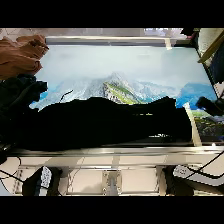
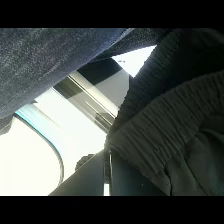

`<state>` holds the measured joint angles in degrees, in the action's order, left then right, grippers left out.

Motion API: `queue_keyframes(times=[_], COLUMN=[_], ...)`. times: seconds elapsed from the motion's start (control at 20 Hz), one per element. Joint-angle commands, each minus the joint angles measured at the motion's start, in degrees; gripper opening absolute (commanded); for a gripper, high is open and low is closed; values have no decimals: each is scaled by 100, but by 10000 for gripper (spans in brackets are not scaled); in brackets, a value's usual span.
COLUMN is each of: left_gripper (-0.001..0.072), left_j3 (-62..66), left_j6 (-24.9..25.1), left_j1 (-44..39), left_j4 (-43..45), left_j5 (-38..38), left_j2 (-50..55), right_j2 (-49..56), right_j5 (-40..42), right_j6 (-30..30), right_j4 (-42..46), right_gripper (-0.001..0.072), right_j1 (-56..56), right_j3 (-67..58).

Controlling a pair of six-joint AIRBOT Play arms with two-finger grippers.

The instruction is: Fold the clothes and pants, and hang the long-sleeved shirts on hangers.

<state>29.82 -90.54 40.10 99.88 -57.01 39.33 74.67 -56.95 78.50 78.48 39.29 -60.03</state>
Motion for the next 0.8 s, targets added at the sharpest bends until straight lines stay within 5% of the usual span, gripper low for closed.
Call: queue_keyframes(times=[0.0,0.2,0.75], left_gripper=[26,26,26], left_j3=[0,0,0], left_j6=[-11,-11,-11], left_j1=[4,4,4], left_j4=[20,17,17], left_j5=[-26,-26,-114], left_j2=[-2,-2,-2], right_j2=[-52,22,1366], right_j5=[-1436,-1930,-2256], right_j6=[-997,-2461,-2874], right_j4=[-678,-2706,-2382], right_gripper=[549,471,463], right_j1=[1158,2859,3161], right_j3=[127,566,590])
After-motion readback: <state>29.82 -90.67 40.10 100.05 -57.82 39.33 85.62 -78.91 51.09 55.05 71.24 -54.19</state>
